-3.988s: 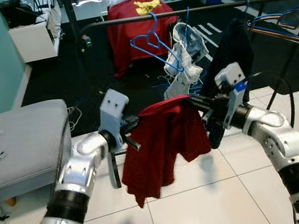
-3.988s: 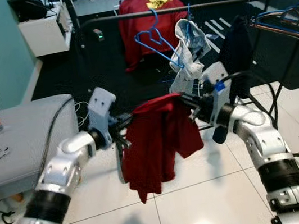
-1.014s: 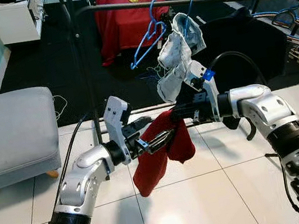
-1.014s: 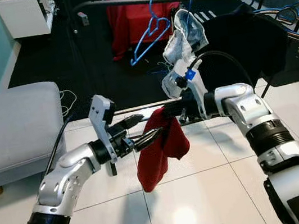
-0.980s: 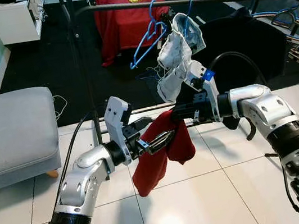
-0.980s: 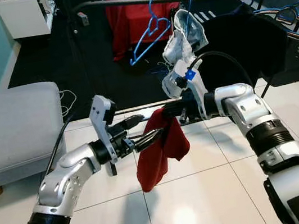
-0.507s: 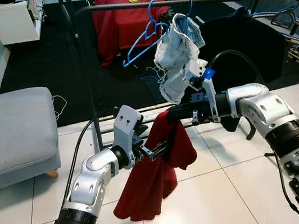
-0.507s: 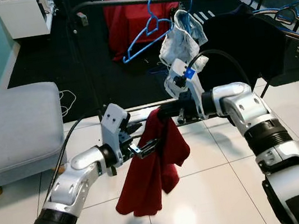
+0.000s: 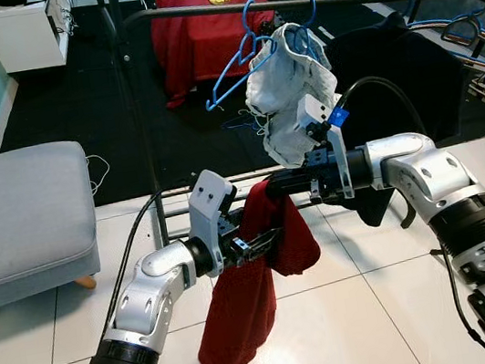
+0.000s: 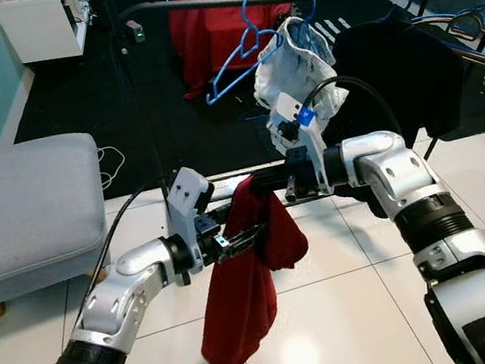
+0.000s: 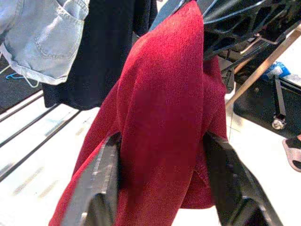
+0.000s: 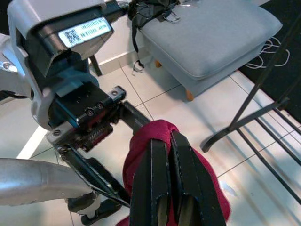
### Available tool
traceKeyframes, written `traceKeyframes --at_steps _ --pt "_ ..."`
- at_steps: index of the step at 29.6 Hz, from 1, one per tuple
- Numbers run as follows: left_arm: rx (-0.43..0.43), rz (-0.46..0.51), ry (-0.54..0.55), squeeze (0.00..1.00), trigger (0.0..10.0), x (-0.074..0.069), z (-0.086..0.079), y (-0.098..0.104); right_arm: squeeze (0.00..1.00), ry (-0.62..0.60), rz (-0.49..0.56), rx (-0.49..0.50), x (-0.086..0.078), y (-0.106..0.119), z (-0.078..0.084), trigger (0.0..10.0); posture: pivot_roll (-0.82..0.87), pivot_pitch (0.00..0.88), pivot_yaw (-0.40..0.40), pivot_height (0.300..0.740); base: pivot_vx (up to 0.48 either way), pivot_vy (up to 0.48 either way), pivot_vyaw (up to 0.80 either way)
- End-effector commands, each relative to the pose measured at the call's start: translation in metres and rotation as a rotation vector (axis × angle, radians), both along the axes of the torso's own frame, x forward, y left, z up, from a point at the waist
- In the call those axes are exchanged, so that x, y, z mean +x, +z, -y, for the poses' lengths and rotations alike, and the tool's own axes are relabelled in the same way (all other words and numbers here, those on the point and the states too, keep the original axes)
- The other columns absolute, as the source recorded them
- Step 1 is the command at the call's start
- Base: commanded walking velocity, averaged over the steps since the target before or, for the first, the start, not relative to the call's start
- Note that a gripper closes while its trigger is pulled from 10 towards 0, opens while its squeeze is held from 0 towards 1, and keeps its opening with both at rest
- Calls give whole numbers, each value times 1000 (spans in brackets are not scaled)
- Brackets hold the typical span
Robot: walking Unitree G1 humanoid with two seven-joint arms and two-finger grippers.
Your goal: Hang hanger
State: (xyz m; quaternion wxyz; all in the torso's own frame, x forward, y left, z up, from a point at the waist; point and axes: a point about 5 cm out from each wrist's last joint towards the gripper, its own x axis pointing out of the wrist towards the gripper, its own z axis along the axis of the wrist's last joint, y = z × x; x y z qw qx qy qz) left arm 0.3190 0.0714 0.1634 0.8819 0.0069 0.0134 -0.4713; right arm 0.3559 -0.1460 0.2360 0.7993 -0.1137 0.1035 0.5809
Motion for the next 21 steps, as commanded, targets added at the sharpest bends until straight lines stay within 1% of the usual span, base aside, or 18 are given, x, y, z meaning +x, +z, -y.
traceKeyframes --at_steps 1,7,10,15,16,17,18,19,20,21 --pt "7 -8 -16 0 0 -1 7 -4 0 12 14 26 -2 4 0 0 -123 128 -101 740 0 0 0" --pt "-17 -6 5 0 0 3 9 -2 0 30 9 16 -4 3 -2 0 -120 112 -99 740 0 0 0" --pt "-49 -7 21 0 0 5 6 3 0 34 5 9 -5 1 -2 0 -119 110 -98 740 0 0 0" --pt "-51 -6 31 0 0 7 3 4 0 31 -2 0 -7 -2 -1 0 -118 103 -97 740 0 0 0" --pt "-50 -4 34 0 0 8 0 5 0 26 -15 -5 -8 -6 -1 353 -116 96 -95 740 0 0 0" --pt "-47 -5 34 0 0 8 -2 6 800 9 -29 -11 -8 -10 0 1882 -115 95 -94 740 0 0 0" --pt "-45 -6 33 0 0 8 -3 6 800 -4 -37 -14 -8 -13 1 1882 -115 95 -94 740 0 0 0" --pt "-38 -8 19 0 0 7 -5 7 1000 -45 -50 -12 -6 -16 3 2078 -115 93 -92 740 0 0 0" --pt "-32 -10 10 0 0 6 -5 7 1000 -74 -58 -11 -5 -18 4 1765 -115 93 -92 740 0 0 0" --pt "-32 -10 10 0 0 6 -5 7 1000 -74 -58 -11 -5 -18 4 1765 -115 93 -92 740 0 0 0"
